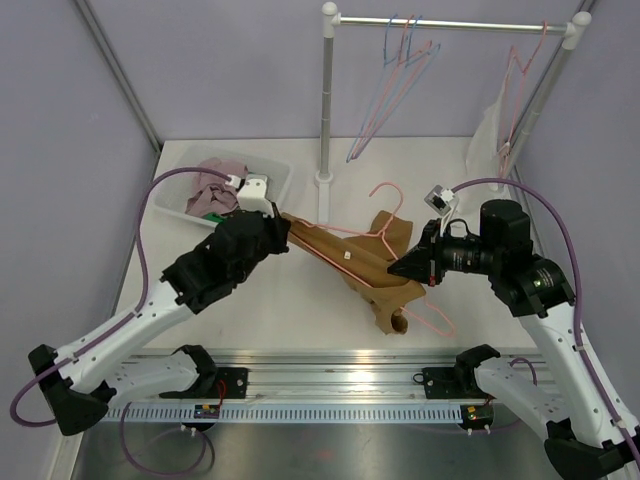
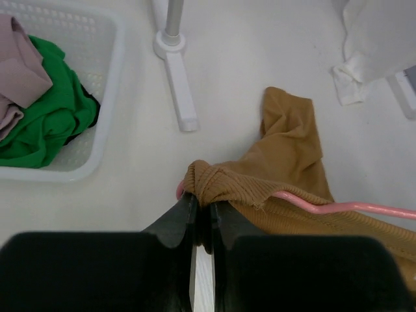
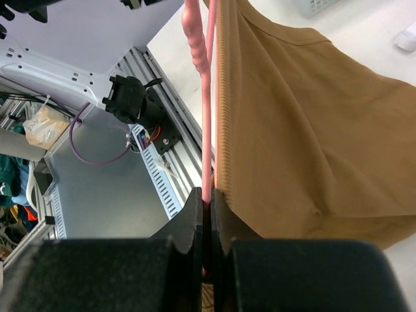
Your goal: Remove the tank top from the hanger
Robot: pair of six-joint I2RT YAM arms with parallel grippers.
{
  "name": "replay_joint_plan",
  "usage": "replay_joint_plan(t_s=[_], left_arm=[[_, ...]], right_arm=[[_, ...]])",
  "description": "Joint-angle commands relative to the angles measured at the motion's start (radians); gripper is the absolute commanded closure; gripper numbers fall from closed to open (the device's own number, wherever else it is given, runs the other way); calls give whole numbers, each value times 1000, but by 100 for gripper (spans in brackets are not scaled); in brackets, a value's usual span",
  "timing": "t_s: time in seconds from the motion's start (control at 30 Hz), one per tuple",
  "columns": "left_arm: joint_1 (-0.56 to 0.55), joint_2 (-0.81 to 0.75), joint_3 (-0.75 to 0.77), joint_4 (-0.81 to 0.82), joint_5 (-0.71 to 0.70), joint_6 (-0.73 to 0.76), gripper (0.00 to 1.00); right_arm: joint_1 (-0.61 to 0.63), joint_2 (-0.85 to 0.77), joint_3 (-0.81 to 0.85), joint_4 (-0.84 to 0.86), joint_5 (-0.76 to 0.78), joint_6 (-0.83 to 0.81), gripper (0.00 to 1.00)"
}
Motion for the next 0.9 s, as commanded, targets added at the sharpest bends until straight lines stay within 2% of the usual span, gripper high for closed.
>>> replay_joint_plan(t_s=[0.0, 0.03, 0.2, 0.27, 0.37, 0.43, 0.5, 0.57, 0.63, 0.67, 0.77, 0.8, 0.87], left_arm=[[90, -89, -24, -7, -5, -8, 92], [100, -94, -26, -11, -7, -5, 100], [178, -66, 16, -131, -86, -82, 100], [213, -73, 14, -145, -68, -126, 100], [281, -102, -6, -117, 24, -139, 100], [292, -114, -17, -82, 132, -98, 86], [292, -131, -52, 16, 314, -65, 80], [290, -137, -87, 91, 416, -45, 85], [287, -140, -121, 145, 478, -50, 97], [286, -140, -128, 157, 513, -48, 100], [284, -134, -133, 142, 489, -62, 100], [284, -128, -126, 126, 405, -71, 100], [286, -96, -109, 67, 351, -99, 100]], right_arm=[[9, -18, 37, 11, -8, -9, 100], [7, -20, 31, 20, -19, -7, 100], [9, -55, 33, 28, -74, -21, 100], [9, -77, 29, 27, -89, -43, 100], [9, -121, 26, 20, -114, -67, 100], [11, -130, 19, 40, -131, -57, 100], [9, -130, 14, 72, -152, -40, 100], [9, -121, 10, 92, -162, -15, 100], [9, -111, 3, 118, -162, 5, 100], [11, -106, 3, 119, -157, 8, 100], [11, -103, 9, 103, -137, -7, 100], [11, -106, 13, 91, -136, -12, 100], [12, -120, 11, 105, -134, -9, 100]])
